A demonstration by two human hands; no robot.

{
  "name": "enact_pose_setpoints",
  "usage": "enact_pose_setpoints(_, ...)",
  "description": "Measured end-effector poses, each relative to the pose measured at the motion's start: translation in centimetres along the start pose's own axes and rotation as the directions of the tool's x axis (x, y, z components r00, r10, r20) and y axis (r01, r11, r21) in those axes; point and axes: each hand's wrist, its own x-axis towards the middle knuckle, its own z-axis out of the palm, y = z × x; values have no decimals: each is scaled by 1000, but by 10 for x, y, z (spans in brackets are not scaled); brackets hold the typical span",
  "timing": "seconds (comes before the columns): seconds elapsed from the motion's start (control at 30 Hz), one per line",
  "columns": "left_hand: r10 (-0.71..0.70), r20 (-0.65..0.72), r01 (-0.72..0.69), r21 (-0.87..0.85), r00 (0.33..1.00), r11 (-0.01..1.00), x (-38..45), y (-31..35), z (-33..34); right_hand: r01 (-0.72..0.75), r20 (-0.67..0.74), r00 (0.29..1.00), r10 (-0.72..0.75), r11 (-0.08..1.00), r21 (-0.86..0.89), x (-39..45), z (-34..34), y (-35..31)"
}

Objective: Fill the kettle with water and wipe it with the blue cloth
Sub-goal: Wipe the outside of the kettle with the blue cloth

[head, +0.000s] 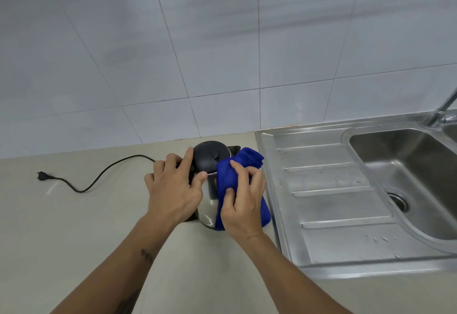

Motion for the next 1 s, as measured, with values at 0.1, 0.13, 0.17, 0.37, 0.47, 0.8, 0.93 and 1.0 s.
enact_pose_setpoints(0.1, 24, -16, -24, -2, 1000, 1000, 1, -2, 0, -86, 56, 995, 81, 990, 110, -4, 0, 3)
enact_pose_setpoints(0.13, 41, -20, -41, -14, 999, 999, 1, -3, 0, -115, 86, 991, 104, 985, 129, -6, 0, 4)
enact_pose_setpoints(0.17, 62, -17, -63, -45, 998, 997, 2, -4, 1, -137, 118, 986, 121, 981, 138, -7, -1, 4)
enact_pose_setpoints(0.37, 89, -6, -88, -226, 996, 970, 1, -7, 1, -76, 238, 970, 44, 989, 127, -5, -3, -4)
enact_pose_setpoints(0.47, 97, -26, -100, -232, 995, 968, 0, -7, 2, 20, 192, 981, -16, 1000, -17, -5, -1, -8)
enact_pose_setpoints(0.8, 47, 4, -43, -314, 999, 948, 3, -7, -2, -207, 319, 910, 266, 956, -208, -7, 5, 10)
enact_pose_setpoints(0.93, -42, 63, 67, -480, 997, 875, 12, -8, -10, -52, 255, 957, 139, 945, -323, -31, 17, -14)
enact_pose_setpoints(1.0, -55, 99, 99, -519, 994, 849, 16, -11, -13, 17, 237, 968, 78, 928, -373, -29, 20, -20)
